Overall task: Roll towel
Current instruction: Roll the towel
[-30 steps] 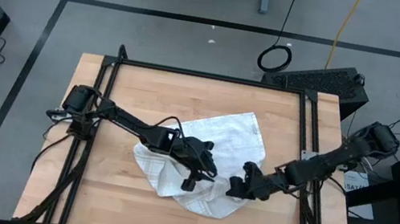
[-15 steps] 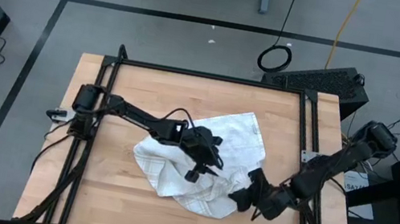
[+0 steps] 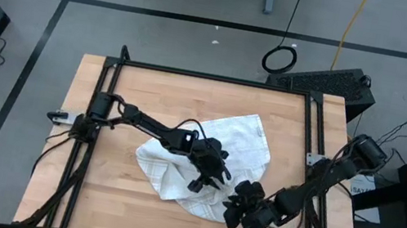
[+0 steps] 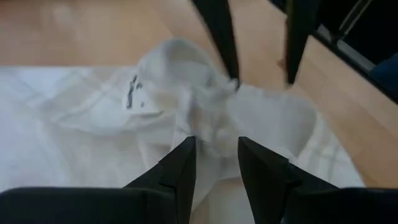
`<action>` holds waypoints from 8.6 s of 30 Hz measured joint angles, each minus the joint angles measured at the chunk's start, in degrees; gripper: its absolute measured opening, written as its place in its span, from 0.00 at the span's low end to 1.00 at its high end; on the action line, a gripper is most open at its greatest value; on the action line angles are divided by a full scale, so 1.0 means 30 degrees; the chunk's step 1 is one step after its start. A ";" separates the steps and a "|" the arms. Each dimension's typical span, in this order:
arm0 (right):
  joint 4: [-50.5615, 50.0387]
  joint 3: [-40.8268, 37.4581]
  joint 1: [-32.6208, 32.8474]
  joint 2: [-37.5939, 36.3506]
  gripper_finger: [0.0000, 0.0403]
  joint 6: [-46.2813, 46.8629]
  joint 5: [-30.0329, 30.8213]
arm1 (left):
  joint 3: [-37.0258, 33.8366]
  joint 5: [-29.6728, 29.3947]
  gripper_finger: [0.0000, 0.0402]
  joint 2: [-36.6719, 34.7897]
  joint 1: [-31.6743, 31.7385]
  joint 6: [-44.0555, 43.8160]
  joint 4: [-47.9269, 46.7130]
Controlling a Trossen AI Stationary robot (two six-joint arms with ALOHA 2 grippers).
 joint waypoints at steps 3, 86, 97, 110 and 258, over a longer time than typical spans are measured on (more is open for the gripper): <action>-0.2046 0.1277 0.0119 0.0710 0.34 0.0563 0.0153 | 0.0081 -0.0396 0.26 -0.0098 -0.0076 -0.0063 0.0096; -0.5671 0.3621 -0.7935 0.0608 0.53 -0.2115 -0.9705 | -0.0932 -0.3427 0.01 -0.3573 -0.2626 -0.0053 -0.9952; -0.5821 0.3628 -0.7737 0.2205 0.23 -0.1120 -1.0823 | -0.0939 -0.3419 0.01 -0.3561 -0.2626 -0.0037 -1.0542; -0.5913 0.3752 -0.4432 -0.3145 0.01 0.1620 -0.7649 | -0.0907 -0.2315 0.01 -1.1066 -0.2668 0.5743 -1.2348; 0.7080 -0.2317 -0.2207 -0.0361 0.43 -0.7665 -0.6899 | -0.0626 0.2642 0.02 -0.9431 -0.1752 -0.2540 -0.6293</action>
